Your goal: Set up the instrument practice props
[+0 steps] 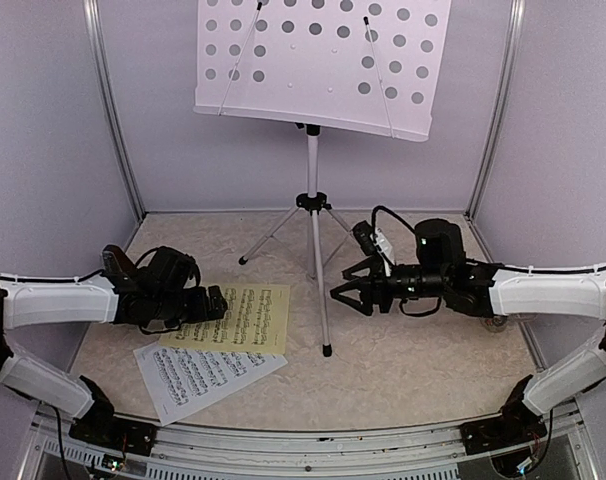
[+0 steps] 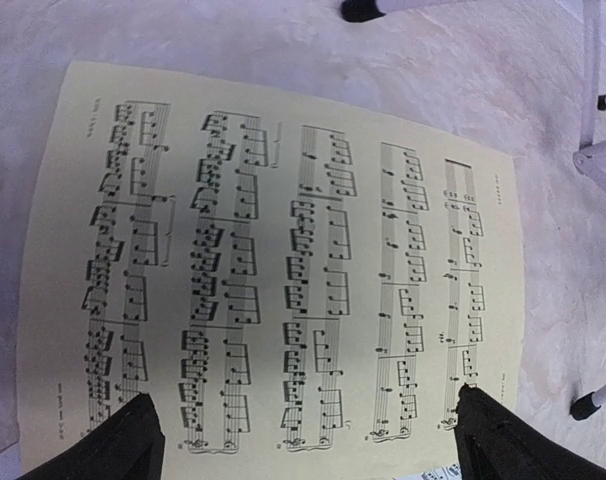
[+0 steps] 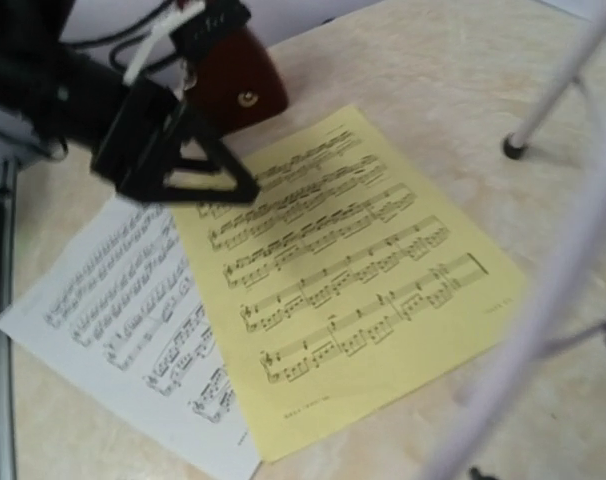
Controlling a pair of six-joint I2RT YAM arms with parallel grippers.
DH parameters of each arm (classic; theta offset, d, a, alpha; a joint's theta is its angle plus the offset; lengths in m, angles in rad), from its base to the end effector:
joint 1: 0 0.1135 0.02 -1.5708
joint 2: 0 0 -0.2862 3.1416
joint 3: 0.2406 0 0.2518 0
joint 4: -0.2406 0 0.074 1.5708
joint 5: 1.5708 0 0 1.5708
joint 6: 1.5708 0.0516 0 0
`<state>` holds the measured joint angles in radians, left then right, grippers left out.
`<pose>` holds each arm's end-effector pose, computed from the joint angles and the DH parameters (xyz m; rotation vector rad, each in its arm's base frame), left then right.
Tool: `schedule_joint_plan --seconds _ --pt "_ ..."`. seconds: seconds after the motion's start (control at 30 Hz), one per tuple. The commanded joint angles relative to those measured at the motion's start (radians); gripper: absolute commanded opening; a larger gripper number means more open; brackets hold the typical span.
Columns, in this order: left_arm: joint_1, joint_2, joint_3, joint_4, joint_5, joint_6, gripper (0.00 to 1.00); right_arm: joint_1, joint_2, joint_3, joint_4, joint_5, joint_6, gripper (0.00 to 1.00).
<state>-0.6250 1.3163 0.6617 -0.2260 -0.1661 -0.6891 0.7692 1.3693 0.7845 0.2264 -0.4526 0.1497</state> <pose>0.2142 -0.1440 0.1929 -0.1531 2.4678 -0.3798 0.2088 0.2336 0.2667 -0.9188 1.8176 1.0333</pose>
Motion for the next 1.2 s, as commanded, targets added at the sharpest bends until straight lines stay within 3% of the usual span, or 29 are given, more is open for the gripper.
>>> schedule_joint_plan --seconds 0.0,0.2,0.37,0.6,0.77,1.17 --pt "0.028 -0.080 -0.039 -0.059 -0.031 -0.144 0.99 0.090 0.095 0.097 -0.035 0.164 -0.037 0.64" --pt "0.062 -0.166 -0.127 -0.099 -0.099 -0.328 0.99 0.213 0.293 0.268 -0.014 0.304 -0.021 0.51" --pt "0.143 -0.263 -0.203 -0.085 -0.114 -0.398 0.99 0.273 0.491 0.461 -0.069 0.417 -0.031 0.40" --pt "0.259 -0.306 -0.282 0.011 -0.028 -0.355 0.99 0.289 0.730 0.694 -0.152 0.508 -0.038 0.27" --pt "0.304 -0.326 -0.341 0.084 0.036 -0.331 0.99 0.296 0.856 0.818 -0.210 0.547 -0.052 0.24" --pt "0.356 -0.319 -0.416 0.228 0.168 -0.280 0.99 0.295 1.011 0.923 -0.248 0.527 -0.068 0.20"
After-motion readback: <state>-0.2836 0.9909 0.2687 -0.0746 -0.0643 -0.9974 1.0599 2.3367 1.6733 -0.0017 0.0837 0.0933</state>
